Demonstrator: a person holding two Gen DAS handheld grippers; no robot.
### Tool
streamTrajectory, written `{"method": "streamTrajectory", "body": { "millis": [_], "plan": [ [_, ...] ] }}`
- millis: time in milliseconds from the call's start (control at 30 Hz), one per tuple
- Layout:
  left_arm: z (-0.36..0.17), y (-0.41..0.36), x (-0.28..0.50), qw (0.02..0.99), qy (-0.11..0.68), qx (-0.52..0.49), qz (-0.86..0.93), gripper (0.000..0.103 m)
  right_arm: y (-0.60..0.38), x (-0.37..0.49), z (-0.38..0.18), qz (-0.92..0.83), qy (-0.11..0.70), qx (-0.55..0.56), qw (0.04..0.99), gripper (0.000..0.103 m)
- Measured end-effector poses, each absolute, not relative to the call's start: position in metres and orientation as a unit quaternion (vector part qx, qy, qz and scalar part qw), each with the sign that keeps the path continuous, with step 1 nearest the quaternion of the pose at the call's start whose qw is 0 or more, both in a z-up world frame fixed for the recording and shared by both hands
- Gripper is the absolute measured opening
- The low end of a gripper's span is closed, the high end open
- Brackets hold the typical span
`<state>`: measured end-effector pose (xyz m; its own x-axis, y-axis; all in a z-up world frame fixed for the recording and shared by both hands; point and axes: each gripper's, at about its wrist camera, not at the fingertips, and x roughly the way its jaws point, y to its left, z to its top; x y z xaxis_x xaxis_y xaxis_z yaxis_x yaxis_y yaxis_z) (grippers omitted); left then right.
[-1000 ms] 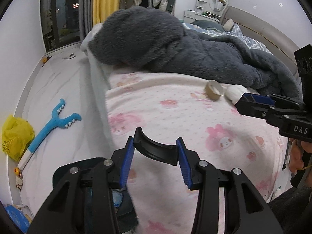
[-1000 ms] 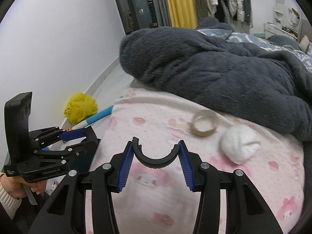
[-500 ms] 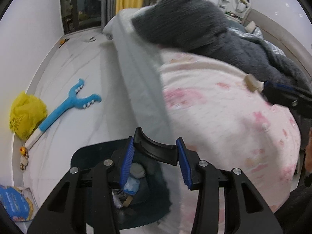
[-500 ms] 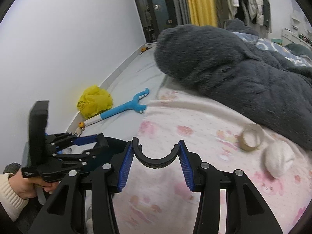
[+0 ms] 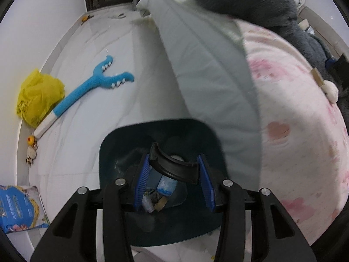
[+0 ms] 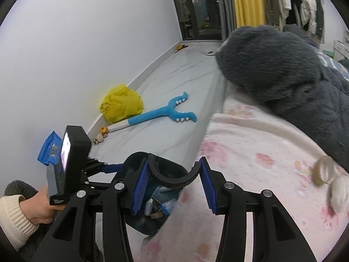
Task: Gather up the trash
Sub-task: 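Carry the black clip in the right tool over the green bin, then open the right tool over the bin to drop the black clip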
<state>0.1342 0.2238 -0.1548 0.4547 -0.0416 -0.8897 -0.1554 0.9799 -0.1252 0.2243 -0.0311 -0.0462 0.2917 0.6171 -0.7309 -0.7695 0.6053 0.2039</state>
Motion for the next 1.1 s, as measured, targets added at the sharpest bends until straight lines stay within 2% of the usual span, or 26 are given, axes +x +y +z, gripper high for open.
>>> {"method": "streamTrajectory", "body": {
  "millis": [467,533,600,767,1100],
  "plan": [
    [-0.200,0.256,0.115,0.808,0.577,-0.111,0.040,0.052,0.028,0.209,-0.063,0.459,0.421,-0.120,0.773,0.047],
    [-0.200,0.259,0.114,0.809,0.576,-0.111,0.041,0.056,0.034,0.209,-0.066,0.461,0.424,-0.123,0.770,0.047],
    [-0.201,0.265,0.111,0.810,0.573,-0.114,0.046,0.067,0.041,0.208,-0.071,0.462,0.427,-0.126,0.767,0.047],
    [-0.198,0.282,0.102,0.814,0.565,-0.122,0.060,0.074,0.060,0.205,-0.085,0.464,0.440,-0.136,0.757,0.047],
    [-0.183,0.312,0.086,0.832,0.530,-0.141,0.077,0.081,0.092,0.201,-0.126,0.450,0.483,-0.169,0.732,0.047]
  ]
}}
